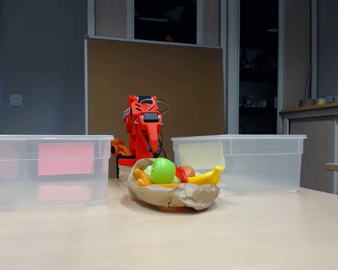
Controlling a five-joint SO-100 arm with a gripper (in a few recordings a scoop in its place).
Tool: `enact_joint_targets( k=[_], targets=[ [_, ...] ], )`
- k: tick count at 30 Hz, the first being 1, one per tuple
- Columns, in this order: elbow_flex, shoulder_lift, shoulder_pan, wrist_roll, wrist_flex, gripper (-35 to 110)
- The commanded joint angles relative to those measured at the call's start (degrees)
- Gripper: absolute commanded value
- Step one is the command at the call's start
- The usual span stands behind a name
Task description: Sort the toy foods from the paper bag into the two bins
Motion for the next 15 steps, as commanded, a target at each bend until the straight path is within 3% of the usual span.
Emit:
enact_joint_targets(
  k=[1, 3, 7, 15],
  targets=[
    [-3.3, 0.8, -0.4, -3.5, 0.1, 0],
    [-7.3, 0.0, -1.1, -8.9, 0.3, 0],
    [-18.9, -9.3, -0.9, -8.3, 3.3, 1],
    [-50.6, -48.7, -0.6, -8.5, 6.4, 0]
  ],
)
